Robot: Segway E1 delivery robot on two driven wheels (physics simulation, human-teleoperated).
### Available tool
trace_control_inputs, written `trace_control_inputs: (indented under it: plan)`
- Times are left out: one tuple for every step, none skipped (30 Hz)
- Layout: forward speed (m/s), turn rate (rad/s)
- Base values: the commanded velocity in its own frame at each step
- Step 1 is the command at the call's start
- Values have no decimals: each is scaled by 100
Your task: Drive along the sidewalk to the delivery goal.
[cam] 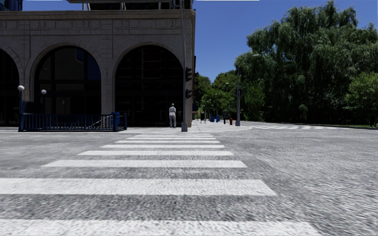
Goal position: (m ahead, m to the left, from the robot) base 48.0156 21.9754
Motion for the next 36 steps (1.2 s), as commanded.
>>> trace_control_inputs:
  plan:
    - [200, 0]
    - [200, 0]
    - [200, 0]
    - [200, 0]
    - [200, 0]
    - [200, 0]
    - [200, 0]
    - [200, 0]
    - [200, 0]
    - [200, 0]
    - [200, 0]
    - [200, 0]
    - [200, 0]
    - [200, 0]
    - [200, 0]
    - [200, 0]
    - [200, 0]
    - [200, 0]
    - [200, 0]
    - [200, 0]
    - [200, 0]
    - [200, 0]
    - [200, 0]
    - [200, 0]
    - [200, 0]
    - [200, 0]
    - [200, 0]
    - [200, 0]
    - [200, 0]
    - [200, 0]
    - [200, 0]
    - [200, 0]
    - [200, 0]
    - [200, 0]
    - [200, 0]
    - [200, 0]
